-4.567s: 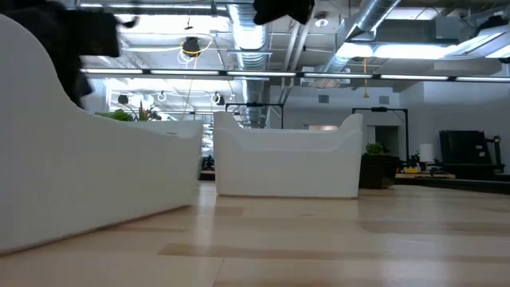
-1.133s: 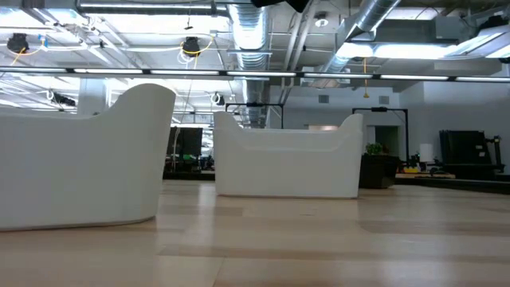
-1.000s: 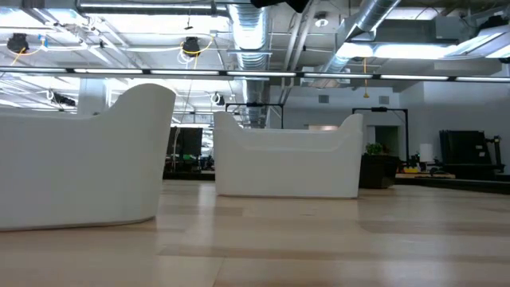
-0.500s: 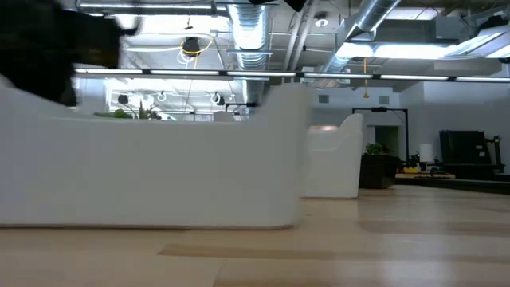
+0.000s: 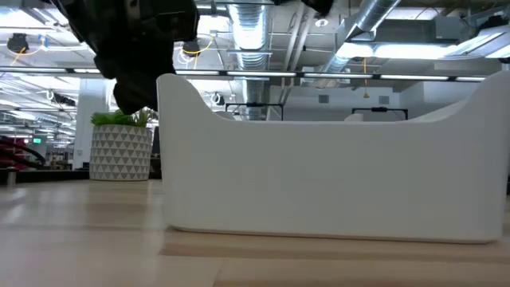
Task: Stack baskets by color
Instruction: Stack the white bin on top of the stacked white bins
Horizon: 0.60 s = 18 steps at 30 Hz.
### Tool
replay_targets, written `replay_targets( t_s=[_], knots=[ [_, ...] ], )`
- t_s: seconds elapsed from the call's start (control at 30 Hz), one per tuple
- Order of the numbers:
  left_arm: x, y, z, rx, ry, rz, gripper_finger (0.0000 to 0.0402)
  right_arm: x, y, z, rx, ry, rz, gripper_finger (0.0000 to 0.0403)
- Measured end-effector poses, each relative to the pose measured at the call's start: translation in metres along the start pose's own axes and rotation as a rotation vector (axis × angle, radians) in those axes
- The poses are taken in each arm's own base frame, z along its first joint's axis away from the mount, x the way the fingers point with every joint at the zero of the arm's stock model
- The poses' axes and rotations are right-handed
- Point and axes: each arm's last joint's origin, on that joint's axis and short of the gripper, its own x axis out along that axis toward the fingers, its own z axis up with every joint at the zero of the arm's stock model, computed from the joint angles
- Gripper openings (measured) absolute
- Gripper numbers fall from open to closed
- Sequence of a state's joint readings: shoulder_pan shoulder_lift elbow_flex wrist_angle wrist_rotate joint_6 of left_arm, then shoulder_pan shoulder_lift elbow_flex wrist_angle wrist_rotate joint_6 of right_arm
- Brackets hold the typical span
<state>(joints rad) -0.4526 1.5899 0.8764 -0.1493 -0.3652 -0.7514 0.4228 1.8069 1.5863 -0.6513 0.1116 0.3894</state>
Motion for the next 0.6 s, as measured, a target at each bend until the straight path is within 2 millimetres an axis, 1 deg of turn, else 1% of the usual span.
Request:
replay_targets(
  t_s=[0.07, 0.13, 0.27, 0.37, 0.5, 0.6],
  knots=[
    [-0.002, 0.001, 0.0, 0.015, 0.03, -0.009, 0.0, 0.007, 0.009, -0.011, 0.03, 0.058, -0.014, 0.0171],
    [-0.006, 0.002, 0.0, 0.022, 0.058, -0.031, 0.0, 0.021, 0.02, -0.021, 0.049, 0.103, -0.025, 0.0171],
    [-0.027, -0.002, 0.0, 0.039, 0.077, -0.076, 0.0, 0.053, 0.034, -0.043, 0.052, 0.191, -0.058, 0.0175],
    [-0.055, -0.002, 0.003, 0.037, 0.045, -0.1, 0.0, 0.076, 0.037, -0.051, 0.076, 0.22, -0.044, 0.0188],
    [-0.096, -0.001, 0.007, 0.027, -0.072, -0.099, 0.0, 0.086, 0.031, -0.052, 0.145, 0.255, -0.049, 0.0222],
    [-0.121, 0.002, 0.009, 0.016, -0.171, -0.087, 0.0, 0.087, 0.025, -0.057, 0.161, 0.307, -0.08, 0.0239]
  ],
)
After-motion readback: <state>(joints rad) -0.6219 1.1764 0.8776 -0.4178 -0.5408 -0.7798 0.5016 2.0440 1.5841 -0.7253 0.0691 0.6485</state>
